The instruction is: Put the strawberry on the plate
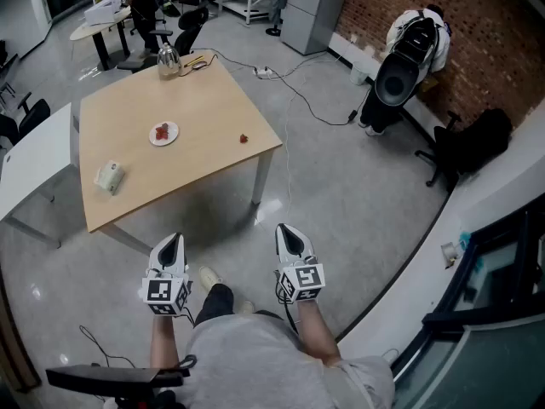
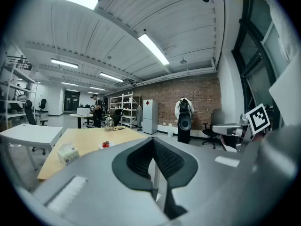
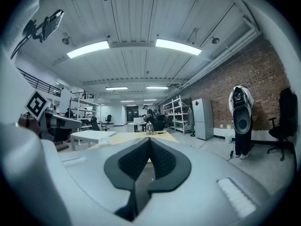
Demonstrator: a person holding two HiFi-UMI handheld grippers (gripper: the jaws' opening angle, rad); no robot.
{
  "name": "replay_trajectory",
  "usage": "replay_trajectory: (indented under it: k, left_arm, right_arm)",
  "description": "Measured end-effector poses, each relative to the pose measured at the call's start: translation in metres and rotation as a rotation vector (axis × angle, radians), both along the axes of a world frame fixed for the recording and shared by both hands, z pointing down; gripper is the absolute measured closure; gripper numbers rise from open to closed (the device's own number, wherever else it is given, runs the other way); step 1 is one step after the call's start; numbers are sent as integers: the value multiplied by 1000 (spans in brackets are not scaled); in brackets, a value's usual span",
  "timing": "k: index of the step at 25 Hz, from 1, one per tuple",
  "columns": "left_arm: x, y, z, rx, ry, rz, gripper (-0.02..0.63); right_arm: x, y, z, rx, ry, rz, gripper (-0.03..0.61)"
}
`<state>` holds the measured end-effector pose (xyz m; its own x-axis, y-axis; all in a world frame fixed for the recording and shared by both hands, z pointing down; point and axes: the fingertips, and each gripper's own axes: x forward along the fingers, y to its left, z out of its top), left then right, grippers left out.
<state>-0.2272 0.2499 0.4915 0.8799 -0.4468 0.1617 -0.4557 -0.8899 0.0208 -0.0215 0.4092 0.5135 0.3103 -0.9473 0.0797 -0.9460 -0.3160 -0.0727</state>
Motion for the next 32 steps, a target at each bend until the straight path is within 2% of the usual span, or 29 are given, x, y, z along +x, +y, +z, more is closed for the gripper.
replay_trajectory:
  k: [10, 17, 32]
  left_arm:
    - [-4, 0, 3, -13, -10, -4, 594]
    - [3, -11, 6, -28, -10, 10, 594]
    - [50, -118, 3, -36, -17, 108, 594]
  right_arm:
    - [-4, -3, -2, 8, 9, -2, 572]
    - [-2, -18, 9, -35, 25, 3, 572]
    - [27, -117, 6, -63, 32, 68, 572]
